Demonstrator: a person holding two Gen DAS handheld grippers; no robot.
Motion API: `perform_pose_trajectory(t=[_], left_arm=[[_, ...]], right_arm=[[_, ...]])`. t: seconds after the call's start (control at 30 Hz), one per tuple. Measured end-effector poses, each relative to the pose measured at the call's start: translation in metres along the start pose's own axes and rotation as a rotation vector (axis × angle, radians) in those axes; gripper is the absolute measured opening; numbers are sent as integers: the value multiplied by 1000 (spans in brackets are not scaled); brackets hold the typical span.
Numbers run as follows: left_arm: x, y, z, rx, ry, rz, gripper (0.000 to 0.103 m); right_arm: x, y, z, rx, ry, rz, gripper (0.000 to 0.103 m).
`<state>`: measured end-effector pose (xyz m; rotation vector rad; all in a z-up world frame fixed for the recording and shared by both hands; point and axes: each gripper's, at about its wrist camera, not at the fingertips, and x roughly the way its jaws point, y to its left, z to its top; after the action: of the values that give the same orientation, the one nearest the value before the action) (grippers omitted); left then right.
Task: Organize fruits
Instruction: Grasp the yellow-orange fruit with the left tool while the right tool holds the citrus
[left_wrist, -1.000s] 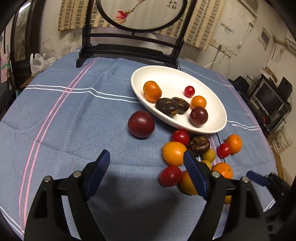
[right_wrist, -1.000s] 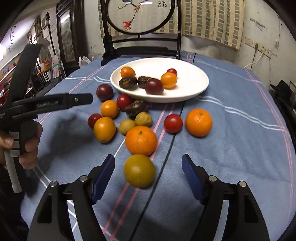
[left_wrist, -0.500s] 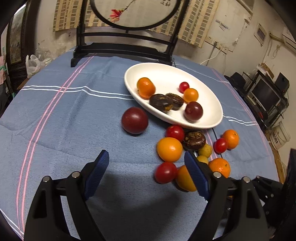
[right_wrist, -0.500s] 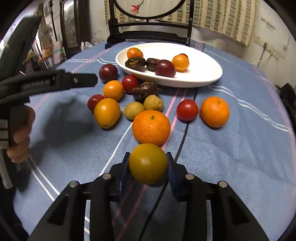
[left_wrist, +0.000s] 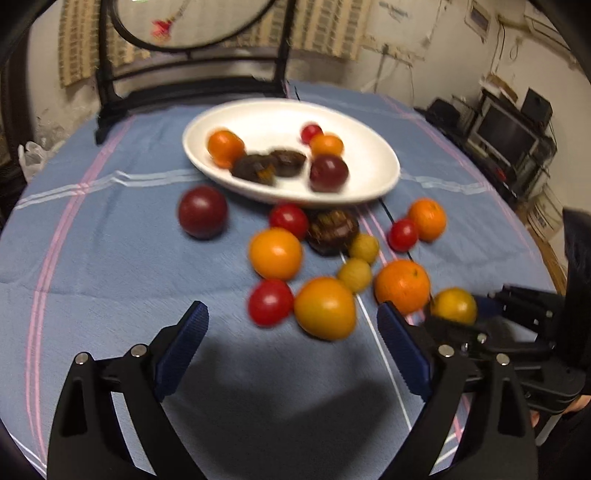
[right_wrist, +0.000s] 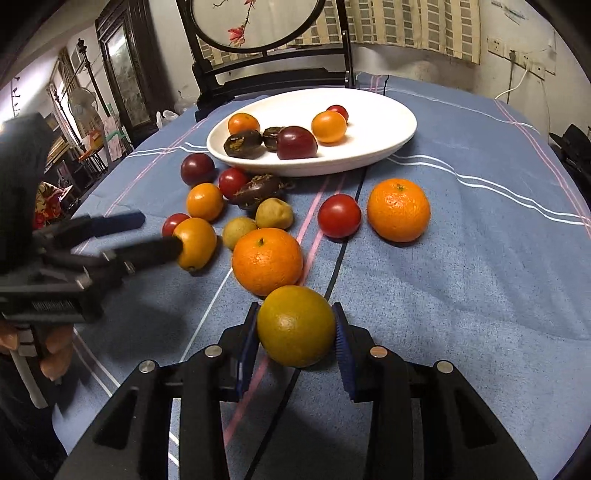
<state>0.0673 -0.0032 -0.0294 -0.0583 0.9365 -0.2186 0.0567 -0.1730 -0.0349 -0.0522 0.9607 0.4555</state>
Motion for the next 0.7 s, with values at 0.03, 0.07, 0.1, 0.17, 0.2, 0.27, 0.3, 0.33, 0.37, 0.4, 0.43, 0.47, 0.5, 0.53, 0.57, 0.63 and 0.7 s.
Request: perform_pose_trajectory(t=[0.03, 0.07, 0.1, 0.17, 0.2, 0.27, 0.3, 0.33, 0.37, 0.4, 0.43, 0.47, 0.5, 0.53, 0.57, 0.63, 0.7], left_arm=[[3, -2, -1, 3, 16, -8, 89], [6, -3, -2, 9, 29, -15, 87], [8, -4, -4, 16, 44, -21, 80], [17, -7, -6, 21, 99, -43, 70], [16, -8, -7, 24, 90, -39, 69], [17, -8, -8, 17, 90, -49, 68], [17, -8, -8, 15, 88, -40, 64], [17, -8, -8, 13, 86, -33, 57], [17, -6, -8, 10, 86, -28, 54], [17, -6, -8, 3, 85, -30, 53], [17, -4, -7, -11, 90, -46, 48], [17, -2, -7, -24, 95, -67, 45], [16, 0, -6, -37, 101, -92, 38], [18, 1, -5, -45, 105, -107, 35], [18, 2, -4, -51, 106, -110, 36], [19, 1, -3, -63, 99, -111, 35], [19, 0, -3, -69, 92, -110, 35]], right_arm=[[-1, -1, 0, 3, -6, -4, 38], [-1, -2, 1, 8, -10, -10, 38], [-3, -4, 1, 17, -14, -18, 38], [-2, -8, 2, 29, -15, -26, 38], [-2, -10, 2, 33, -16, -31, 38], [-3, -11, 2, 35, -16, -33, 38], [-3, -11, 2, 33, -16, -32, 38], [-3, -10, 2, 29, -17, -28, 38], [-3, -9, 2, 25, -18, -26, 38], [-3, -8, 2, 20, -20, -24, 38], [-3, -7, 2, 18, -21, -23, 38], [-4, -6, 1, 16, -23, -22, 38], [-5, -6, 1, 13, -25, -19, 38], [-5, -5, 1, 12, -27, -16, 38], [-6, -4, 1, 9, -30, -11, 38], [-8, -2, 1, 2, -36, -5, 38], [-10, -1, 1, -3, -41, 3, 38]])
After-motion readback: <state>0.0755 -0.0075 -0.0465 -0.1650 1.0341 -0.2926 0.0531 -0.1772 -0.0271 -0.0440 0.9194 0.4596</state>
